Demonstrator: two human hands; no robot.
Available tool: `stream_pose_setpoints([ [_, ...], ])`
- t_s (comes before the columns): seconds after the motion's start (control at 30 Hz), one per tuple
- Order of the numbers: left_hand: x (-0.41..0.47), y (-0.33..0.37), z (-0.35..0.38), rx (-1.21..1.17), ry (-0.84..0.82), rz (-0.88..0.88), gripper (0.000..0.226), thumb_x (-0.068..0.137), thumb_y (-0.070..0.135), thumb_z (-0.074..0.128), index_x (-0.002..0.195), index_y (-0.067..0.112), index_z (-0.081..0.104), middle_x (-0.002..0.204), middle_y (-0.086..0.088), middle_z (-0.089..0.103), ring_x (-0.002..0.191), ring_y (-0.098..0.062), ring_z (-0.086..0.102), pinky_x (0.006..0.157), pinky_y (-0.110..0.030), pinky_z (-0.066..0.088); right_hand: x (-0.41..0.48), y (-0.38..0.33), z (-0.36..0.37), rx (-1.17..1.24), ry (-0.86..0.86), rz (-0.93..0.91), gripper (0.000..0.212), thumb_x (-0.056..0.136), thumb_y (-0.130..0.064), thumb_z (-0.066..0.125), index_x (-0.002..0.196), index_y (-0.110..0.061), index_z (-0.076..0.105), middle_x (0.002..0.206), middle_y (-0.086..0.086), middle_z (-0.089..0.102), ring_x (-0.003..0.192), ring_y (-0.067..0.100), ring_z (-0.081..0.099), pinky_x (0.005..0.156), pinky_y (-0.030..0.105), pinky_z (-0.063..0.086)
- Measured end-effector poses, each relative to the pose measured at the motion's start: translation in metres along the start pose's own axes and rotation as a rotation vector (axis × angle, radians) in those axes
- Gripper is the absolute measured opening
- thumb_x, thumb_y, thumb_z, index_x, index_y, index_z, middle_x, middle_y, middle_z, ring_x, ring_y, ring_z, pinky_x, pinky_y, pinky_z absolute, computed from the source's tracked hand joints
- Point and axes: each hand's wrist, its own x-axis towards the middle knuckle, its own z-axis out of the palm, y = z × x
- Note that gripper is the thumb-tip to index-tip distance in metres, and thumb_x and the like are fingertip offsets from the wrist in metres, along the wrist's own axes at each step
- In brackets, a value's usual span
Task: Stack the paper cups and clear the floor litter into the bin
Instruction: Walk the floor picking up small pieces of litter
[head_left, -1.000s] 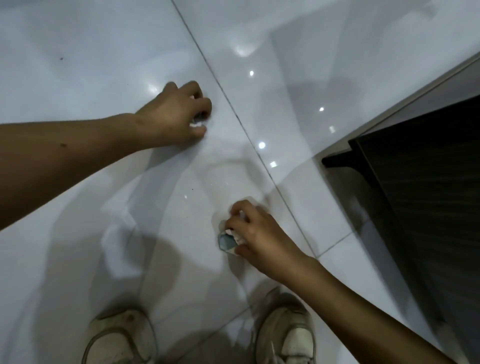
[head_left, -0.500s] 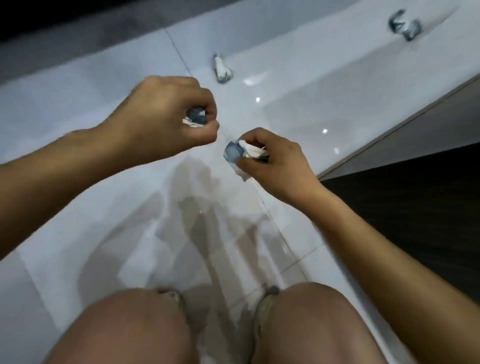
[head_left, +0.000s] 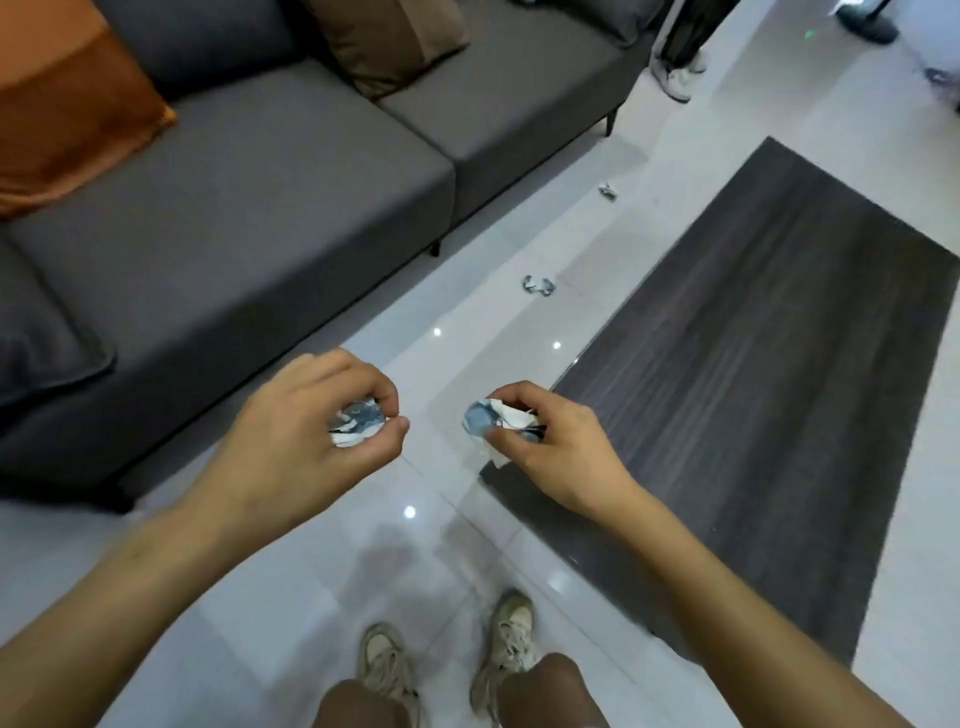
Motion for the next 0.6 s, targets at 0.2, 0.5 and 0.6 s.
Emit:
stream_pose_setpoints([
  [0.2,0.031,0.124,-0.045,-0.052,-0.074,0.209,0.024,0.071,0.05,0.047,0.074,0.028,0.057,0.077,0.013,0.054,0.072,-0.01,0.051,0.067,-0.022,0.044,-0.096,-0.059,-0.097,0.035,0.221,0.004,0.013,0.084,-0.015,0.062,0.096,-0.019,0.062,0.087,-0.006,0.062,0.068,-0.001,0.053,0.062,0.001,0.038],
  [0.5,0.039,0.326,0.071,-0.124,-0.383,0.574,0.016,0.071,0.052,0.047,0.072,0.037,0.052,0.078,0.018,0.053,0.078,-0.009,0.054,0.07,-0.018,0.04,-0.28,0.021,-0.22,0.01,0.528,0.181,0.017,0.084,-0.019,0.061,0.101,-0.021,0.062,0.094,-0.011,0.061,0.084,0.004,0.057,0.072,0.009,0.043],
  [0.6,0.032,0.418,0.141,-0.167,-0.466,0.684,0.017,0.07,0.052,0.047,0.071,0.036,0.053,0.08,0.015,0.056,0.079,-0.007,0.054,0.075,-0.015,0.039,-0.362,0.075,-0.275,-0.02,0.653,0.278,0.016,0.085,-0.02,0.061,0.101,-0.022,0.062,0.095,-0.01,0.062,0.084,0.005,0.057,0.069,0.007,0.042],
])
